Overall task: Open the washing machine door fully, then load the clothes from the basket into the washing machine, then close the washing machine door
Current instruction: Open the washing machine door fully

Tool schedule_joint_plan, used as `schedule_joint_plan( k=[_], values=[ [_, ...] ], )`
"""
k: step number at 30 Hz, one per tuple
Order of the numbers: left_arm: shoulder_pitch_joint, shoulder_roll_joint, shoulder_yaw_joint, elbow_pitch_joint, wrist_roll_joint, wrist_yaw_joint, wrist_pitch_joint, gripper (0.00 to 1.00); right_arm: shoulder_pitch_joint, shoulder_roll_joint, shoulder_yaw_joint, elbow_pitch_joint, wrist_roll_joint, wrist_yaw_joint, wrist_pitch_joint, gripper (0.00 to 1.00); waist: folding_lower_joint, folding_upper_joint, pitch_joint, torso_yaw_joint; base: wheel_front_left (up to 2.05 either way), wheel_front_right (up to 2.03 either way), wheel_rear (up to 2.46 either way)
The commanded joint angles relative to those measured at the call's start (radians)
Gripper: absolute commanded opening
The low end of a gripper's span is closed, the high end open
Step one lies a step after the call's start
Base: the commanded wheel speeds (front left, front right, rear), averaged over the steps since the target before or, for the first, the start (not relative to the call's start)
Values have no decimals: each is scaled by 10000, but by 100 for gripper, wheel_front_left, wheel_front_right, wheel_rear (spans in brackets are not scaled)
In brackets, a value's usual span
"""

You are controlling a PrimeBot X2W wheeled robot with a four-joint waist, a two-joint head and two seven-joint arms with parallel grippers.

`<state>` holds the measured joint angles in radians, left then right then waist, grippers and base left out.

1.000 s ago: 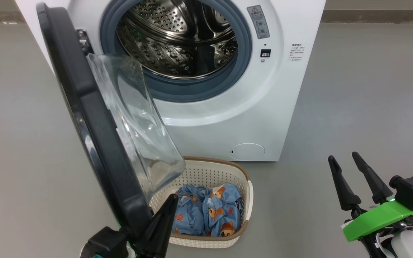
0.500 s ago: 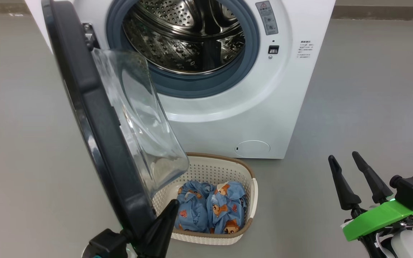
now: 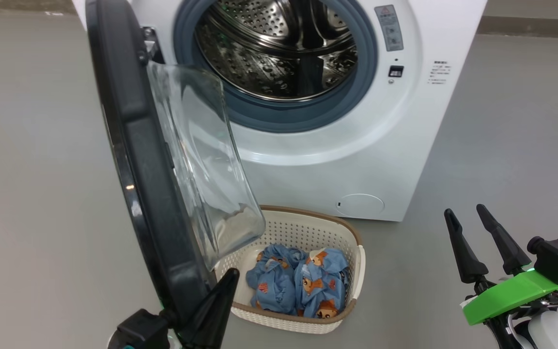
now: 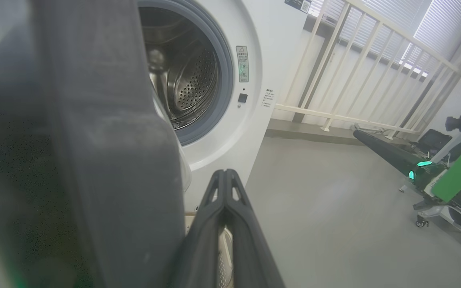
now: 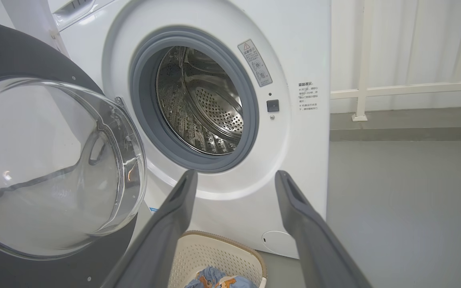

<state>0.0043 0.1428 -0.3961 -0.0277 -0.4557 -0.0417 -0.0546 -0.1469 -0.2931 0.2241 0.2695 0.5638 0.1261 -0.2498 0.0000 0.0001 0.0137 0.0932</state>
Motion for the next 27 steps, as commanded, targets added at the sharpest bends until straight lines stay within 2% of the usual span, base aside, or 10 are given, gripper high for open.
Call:
schedule_joint_plan(
  k=[1, 16, 27],
  values=[
    [-313, 212, 609, -306, -25, 189, -149, 0, -22, -128, 119, -208, 39, 46, -120, 100, 0, -1, -64, 115, 0, 0, 0],
    [-139, 549, 990, -501, -170, 488, -68, 0, 47, 7, 127, -206, 53, 46, -120, 100, 0, -1, -219, 780, 0, 0, 0],
    [-45, 824, 1442, -646, -221, 924, 62, 0, 86, 87, 112, -227, 43, 46, -120, 100, 0, -1, -148, 1110, 0, 0, 0]
  ],
)
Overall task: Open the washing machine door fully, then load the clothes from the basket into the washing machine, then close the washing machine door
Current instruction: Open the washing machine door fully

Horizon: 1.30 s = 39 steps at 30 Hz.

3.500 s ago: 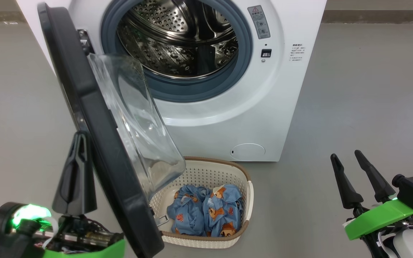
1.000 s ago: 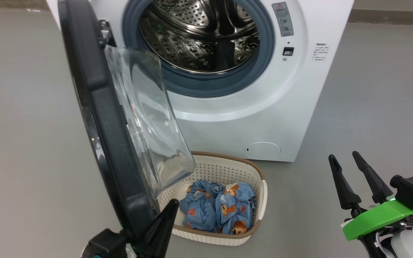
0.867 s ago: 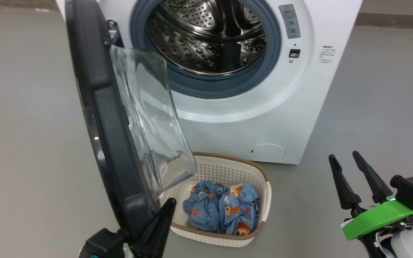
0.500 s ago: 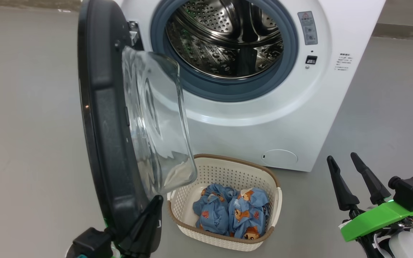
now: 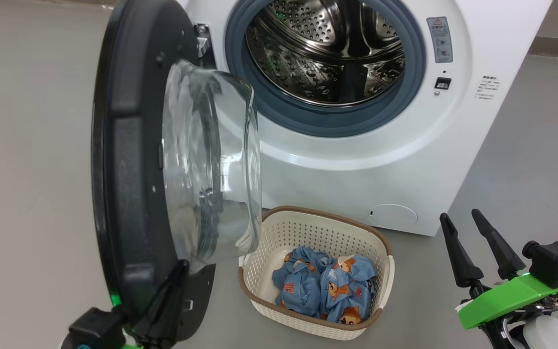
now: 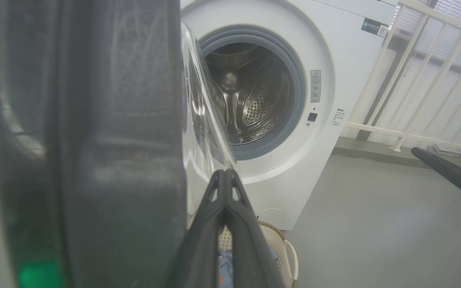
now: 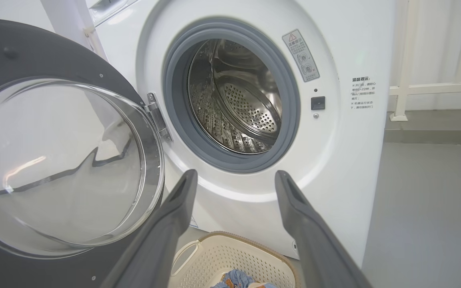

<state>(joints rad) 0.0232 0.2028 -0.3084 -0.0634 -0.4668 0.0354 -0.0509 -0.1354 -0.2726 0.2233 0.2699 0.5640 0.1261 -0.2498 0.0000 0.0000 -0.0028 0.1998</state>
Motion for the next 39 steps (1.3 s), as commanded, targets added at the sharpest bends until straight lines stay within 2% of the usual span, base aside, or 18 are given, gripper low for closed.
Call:
schedule_joint_plan(
  k=[1, 15, 28, 39],
  values=[
    [-228, 254, 607, -294, -130, 173, 42, 0, -26, -115, 113, -231, 40, 46, -120, 100, 0, 0, 25, 75, 0, 0, 0],
    [-424, 729, 1275, -58, -248, 499, 128, 0, -115, -36, 137, -248, 34, 46, -120, 100, 0, 0, 232, 432, 0, 0, 0],
    [-984, 1425, 2090, 637, -614, 452, 184, 0, -280, 8, 39, -350, -60, 46, -120, 100, 0, 0, 672, 731, 0, 0, 0],
    [-1738, 1854, 2403, 1490, -817, 376, 377, 0, -496, 188, 41, -393, -82, 46, -120, 100, 0, 0, 1132, 1227, 0, 0, 0]
  ],
)
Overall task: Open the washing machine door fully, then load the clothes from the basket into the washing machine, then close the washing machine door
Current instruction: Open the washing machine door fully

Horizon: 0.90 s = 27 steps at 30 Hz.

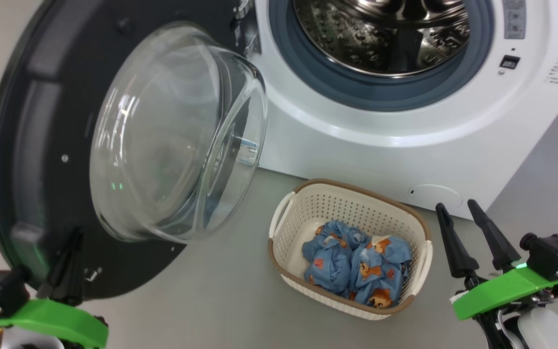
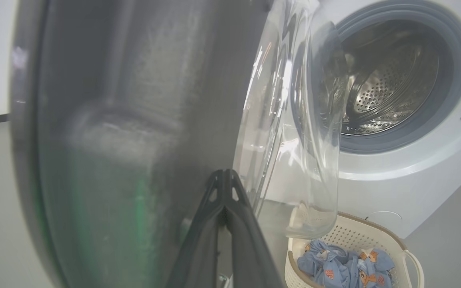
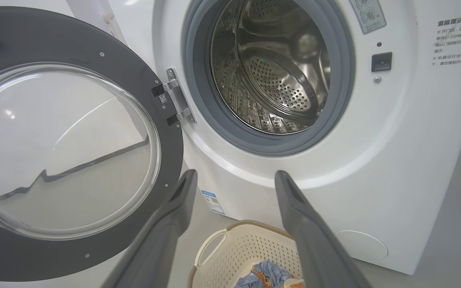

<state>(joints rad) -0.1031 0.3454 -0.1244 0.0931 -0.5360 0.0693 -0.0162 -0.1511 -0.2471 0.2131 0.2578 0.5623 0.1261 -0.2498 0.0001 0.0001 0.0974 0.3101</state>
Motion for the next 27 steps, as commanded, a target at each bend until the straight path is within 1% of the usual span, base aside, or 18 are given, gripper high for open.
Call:
schedule_joint_plan(
  k=[1, 12, 15, 16, 22, 27],
  values=[
    [-568, 440, 596, 38, -172, 26, 39, 0, -380, -59, 156, -282, -76, 46, -120, 100, -1, -1, 193, 176, 0, 0, 0],
    [-1894, 660, 883, 1834, -497, -306, -280, 0, -722, -91, 152, -302, -154, 46, -120, 100, -1, -1, 742, 712, 0, 0, 0],
    [-2363, 781, 917, 2402, -543, -504, -426, 0, -829, -129, 174, -305, -177, 46, -120, 100, -1, -1, 887, 794, 0, 0, 0],
    [-2666, 838, 914, 2777, -552, -599, -501, 0, -913, -156, 180, -306, -193, 46, -120, 100, -1, -1, 980, 834, 0, 0, 0],
    [-3404, 963, 897, 3659, -581, -813, -643, 0, -1100, -221, 144, -334, -217, 46, -120, 100, -1, -1, 1281, 947, 0, 0, 0],
    [-4161, 1009, 819, 4525, -602, -1040, -789, 0, -1297, -152, 94, -347, -221, 46, -120, 100, -1, -1, 1566, 1020, 0, 0, 0]
  ],
)
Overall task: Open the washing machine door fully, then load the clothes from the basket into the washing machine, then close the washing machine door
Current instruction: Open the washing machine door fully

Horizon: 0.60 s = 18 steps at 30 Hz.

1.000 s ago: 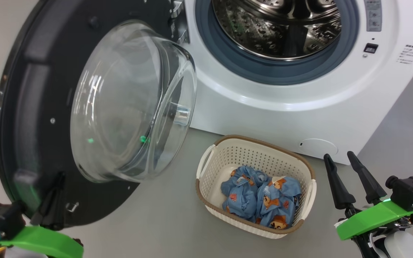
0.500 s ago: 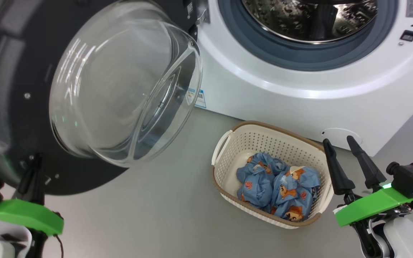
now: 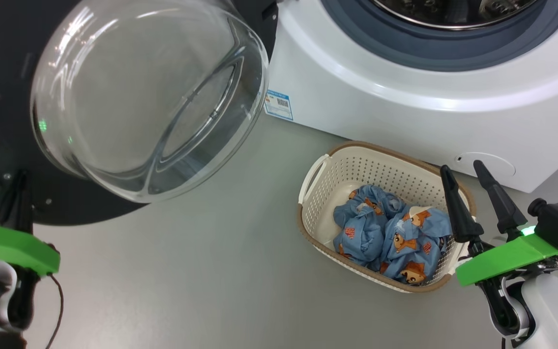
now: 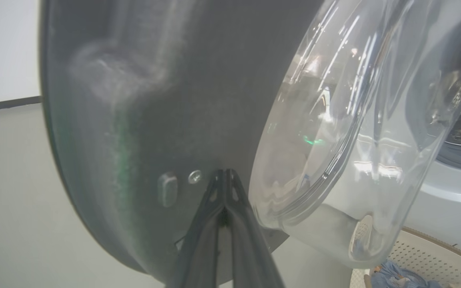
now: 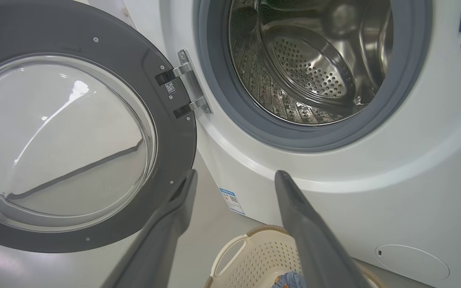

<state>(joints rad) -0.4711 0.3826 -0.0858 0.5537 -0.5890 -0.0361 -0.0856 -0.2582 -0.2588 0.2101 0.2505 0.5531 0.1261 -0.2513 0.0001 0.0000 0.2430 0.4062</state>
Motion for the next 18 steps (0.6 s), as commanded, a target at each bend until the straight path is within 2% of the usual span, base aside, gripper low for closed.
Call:
schedule_joint_plan(
  k=[1, 18],
  values=[
    [-636, 647, 406, 105, -65, -30, -118, 0, -257, -6, 128, -269, -127, 46, -105, 100, -1, 0, 139, 69, 0, 0, 0],
    [-3105, 1114, -356, 3230, 533, -588, -752, 0, -475, 100, 175, -182, -70, 46, -105, 100, -1, 0, 322, -66, 0, 0, 0]
  ],
)
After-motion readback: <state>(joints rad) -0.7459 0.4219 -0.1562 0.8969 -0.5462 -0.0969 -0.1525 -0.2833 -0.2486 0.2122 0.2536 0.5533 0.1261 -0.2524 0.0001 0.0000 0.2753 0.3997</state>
